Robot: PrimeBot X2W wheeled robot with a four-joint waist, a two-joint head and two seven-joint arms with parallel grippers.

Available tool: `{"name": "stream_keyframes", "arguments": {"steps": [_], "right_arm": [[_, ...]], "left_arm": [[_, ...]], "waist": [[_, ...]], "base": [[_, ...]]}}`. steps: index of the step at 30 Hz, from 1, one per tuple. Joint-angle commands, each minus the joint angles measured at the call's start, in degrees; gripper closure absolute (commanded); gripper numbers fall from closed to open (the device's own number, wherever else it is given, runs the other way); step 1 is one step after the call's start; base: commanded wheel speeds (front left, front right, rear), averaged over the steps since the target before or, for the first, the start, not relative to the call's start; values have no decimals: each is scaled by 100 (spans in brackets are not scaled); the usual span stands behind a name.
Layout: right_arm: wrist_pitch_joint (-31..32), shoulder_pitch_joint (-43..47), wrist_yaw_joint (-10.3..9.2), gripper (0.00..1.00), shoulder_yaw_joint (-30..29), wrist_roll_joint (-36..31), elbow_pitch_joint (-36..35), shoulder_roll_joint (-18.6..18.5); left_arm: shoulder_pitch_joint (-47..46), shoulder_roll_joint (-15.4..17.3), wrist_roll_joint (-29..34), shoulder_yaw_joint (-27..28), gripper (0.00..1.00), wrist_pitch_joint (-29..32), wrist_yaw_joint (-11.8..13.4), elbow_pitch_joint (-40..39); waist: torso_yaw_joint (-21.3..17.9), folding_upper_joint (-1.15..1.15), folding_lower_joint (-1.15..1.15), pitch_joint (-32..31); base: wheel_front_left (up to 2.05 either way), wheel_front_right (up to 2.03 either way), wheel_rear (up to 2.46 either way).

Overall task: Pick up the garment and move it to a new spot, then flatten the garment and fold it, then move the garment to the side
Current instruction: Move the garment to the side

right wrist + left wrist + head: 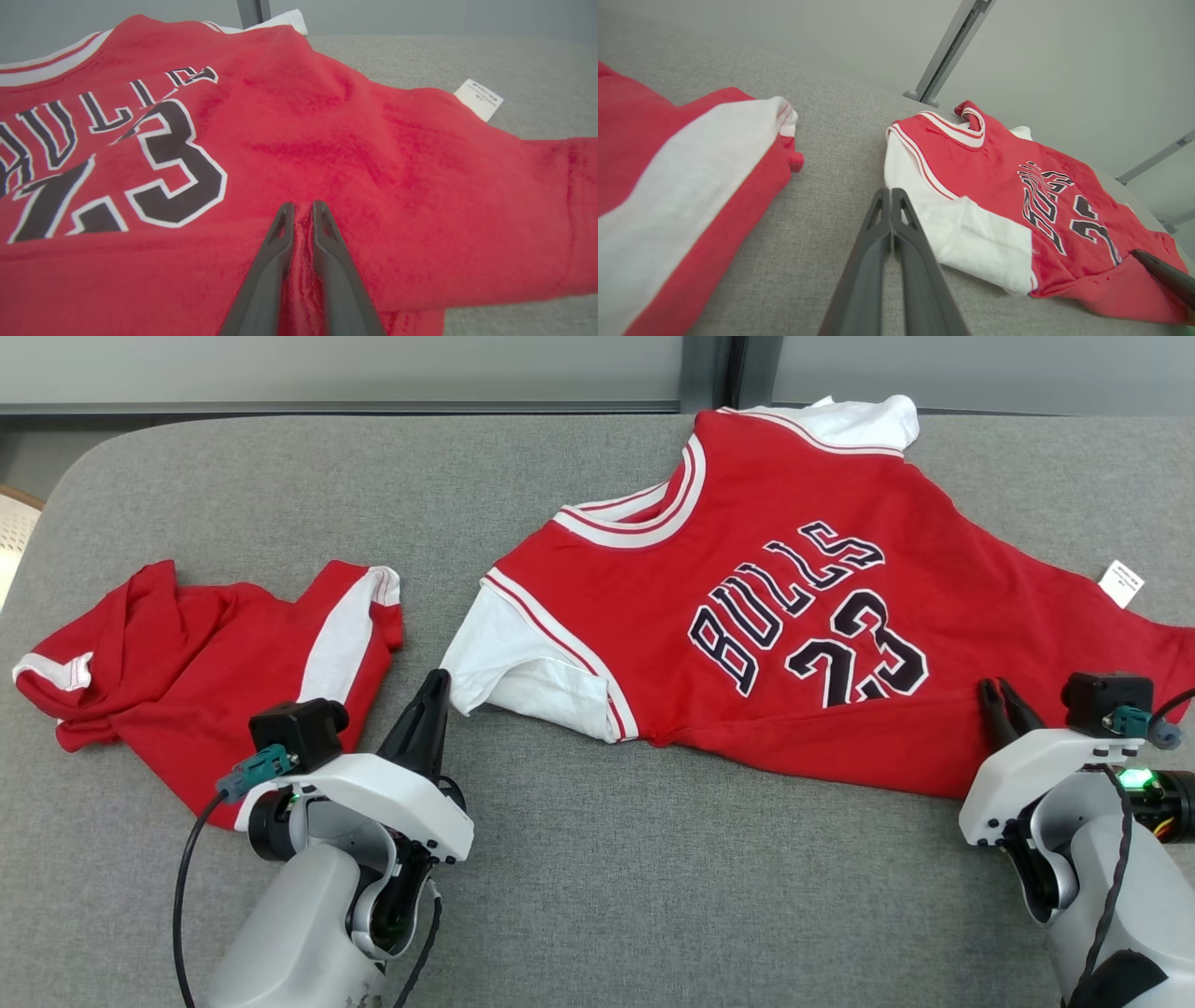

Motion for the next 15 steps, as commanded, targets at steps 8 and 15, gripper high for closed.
{"name": "stream_keyframes", "arguments": {"steps": [8,15], "right_arm": [[-201,-61,-4,100,227,243,-159,-129],[-543,-105,-4,100,241,378,-909,-353]], "left_arm": [[-77,79,-79,62,100,-109,36,8],[-160,135,-242,185,100,-193,-92,-365]], "waist": [[-43,0,0,-101],[-175,0,0,-354]], "base": [[0,0,0],[0,0,0]]}}
